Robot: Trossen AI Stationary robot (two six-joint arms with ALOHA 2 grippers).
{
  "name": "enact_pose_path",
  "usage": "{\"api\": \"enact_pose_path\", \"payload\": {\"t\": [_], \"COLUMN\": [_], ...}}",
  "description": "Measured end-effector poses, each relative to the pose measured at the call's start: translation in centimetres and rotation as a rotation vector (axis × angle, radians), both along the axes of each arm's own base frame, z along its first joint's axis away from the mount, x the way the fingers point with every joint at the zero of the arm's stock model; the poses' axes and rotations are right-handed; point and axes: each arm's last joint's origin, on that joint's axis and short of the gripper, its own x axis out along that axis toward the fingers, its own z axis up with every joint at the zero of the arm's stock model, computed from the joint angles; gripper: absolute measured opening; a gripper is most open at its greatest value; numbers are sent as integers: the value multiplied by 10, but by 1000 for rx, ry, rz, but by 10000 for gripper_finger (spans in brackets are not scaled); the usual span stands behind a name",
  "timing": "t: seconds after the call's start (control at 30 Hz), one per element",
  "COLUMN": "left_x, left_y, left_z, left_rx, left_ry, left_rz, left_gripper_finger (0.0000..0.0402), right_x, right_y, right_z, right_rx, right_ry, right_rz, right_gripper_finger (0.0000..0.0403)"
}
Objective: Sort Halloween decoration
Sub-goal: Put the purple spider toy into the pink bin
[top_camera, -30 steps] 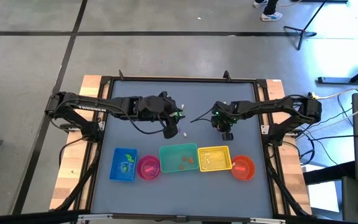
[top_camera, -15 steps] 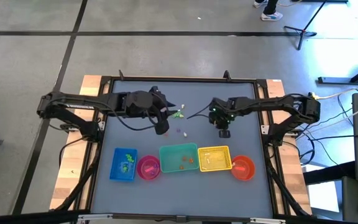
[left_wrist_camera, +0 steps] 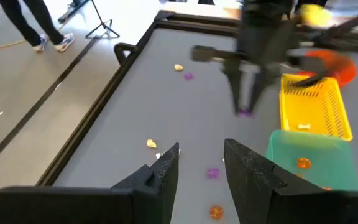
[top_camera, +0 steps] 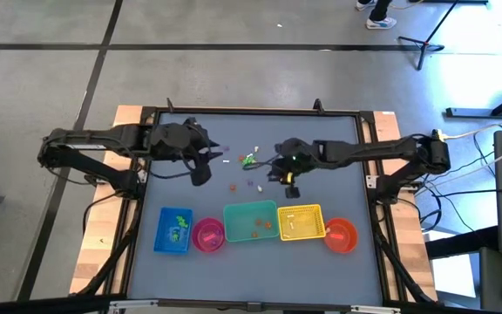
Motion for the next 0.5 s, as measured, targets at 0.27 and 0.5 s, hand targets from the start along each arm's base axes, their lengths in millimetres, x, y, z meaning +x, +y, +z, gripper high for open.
{"api": "enact_pose_path", "payload": {"t": [0.27, 0.5], "left_x": [-36, -51], "left_y": [0, 0], "left_z": [2, -13], "left_rx": [-57, -81], "left_ry": [-59, -55], "left_rz": [44, 87], "left_gripper_finger": [113, 113], "right_x": [35, 64], "right_y": [58, 99], "right_z": [19, -1], "right_rx": [10, 43], "right_ry": [-432, -686], "right_rz": [152, 243], "right_gripper_finger": [73, 73]}}
